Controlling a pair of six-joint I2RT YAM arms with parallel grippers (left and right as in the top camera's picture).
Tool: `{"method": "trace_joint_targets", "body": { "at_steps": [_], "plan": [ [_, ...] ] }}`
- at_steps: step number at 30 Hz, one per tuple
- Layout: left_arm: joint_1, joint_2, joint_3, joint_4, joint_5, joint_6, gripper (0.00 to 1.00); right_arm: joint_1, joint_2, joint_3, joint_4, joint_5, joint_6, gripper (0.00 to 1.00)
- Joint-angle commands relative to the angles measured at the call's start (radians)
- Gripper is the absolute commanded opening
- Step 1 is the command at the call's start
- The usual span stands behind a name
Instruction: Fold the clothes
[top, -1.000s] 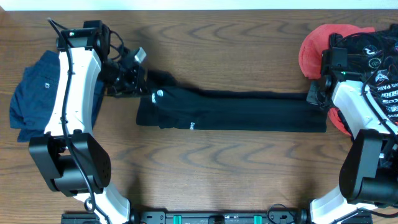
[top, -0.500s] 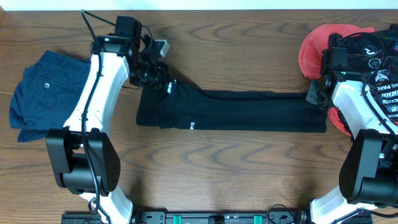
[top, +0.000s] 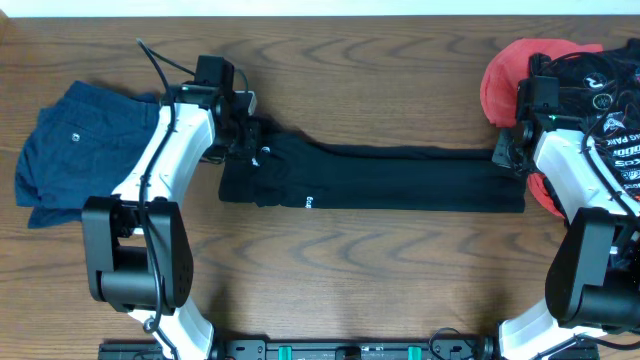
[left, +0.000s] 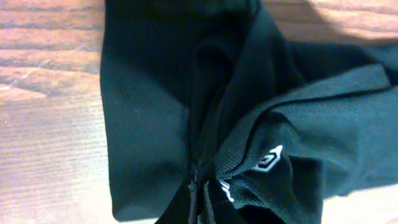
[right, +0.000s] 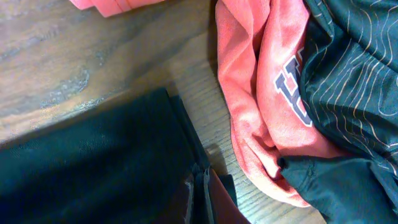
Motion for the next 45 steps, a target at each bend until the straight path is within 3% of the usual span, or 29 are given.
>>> {"method": "trace_joint_targets", "body": {
  "at_steps": [1,10,14,20,25,34,35,36,41,45],
  "plan": [
    [0.004,0.003,-0.008,0.031,-0.029,-0.016,0.07,-0.011,-0.023,0.000,-0.009,0.008,0.011,0.05],
    [0.004,0.004,-0.009,0.163,-0.029,-0.040,0.07,-0.011,-0.023,0.000,0.043,0.013,0.011,0.10],
    [0.004,0.004,-0.033,0.170,-0.119,-0.121,0.07,-0.011,-0.012,-0.002,0.044,0.025,0.011,0.08],
    [0.004,0.004,-0.074,0.173,-0.151,-0.132,0.07,-0.020,0.033,-0.002,0.050,0.058,0.011,0.05],
    [0.004,0.004,-0.074,0.158,-0.150,-0.137,0.16,-0.033,0.079,-0.002,0.082,0.055,0.012,0.05],
    [0.003,0.004,-0.074,0.116,-0.150,-0.139,0.17,-0.033,0.106,-0.002,0.220,0.032,0.011,0.04],
    [0.003,0.004,-0.074,0.108,-0.150,-0.139,0.21,-0.033,0.106,-0.002,0.220,0.034,0.011,0.03],
    [0.003,0.004,-0.074,0.100,-0.151,-0.138,0.22,-0.033,0.106,-0.002,0.219,0.036,0.009,0.04],
    [0.010,-0.032,-0.050,0.064,-0.174,-0.101,0.28,-0.056,0.043,0.020,0.172,0.057,0.002,0.32],
    [0.019,-0.096,-0.027,0.063,-0.177,-0.102,0.34,-0.081,-0.038,0.048,0.119,0.005,0.000,0.35]
  ]
}}
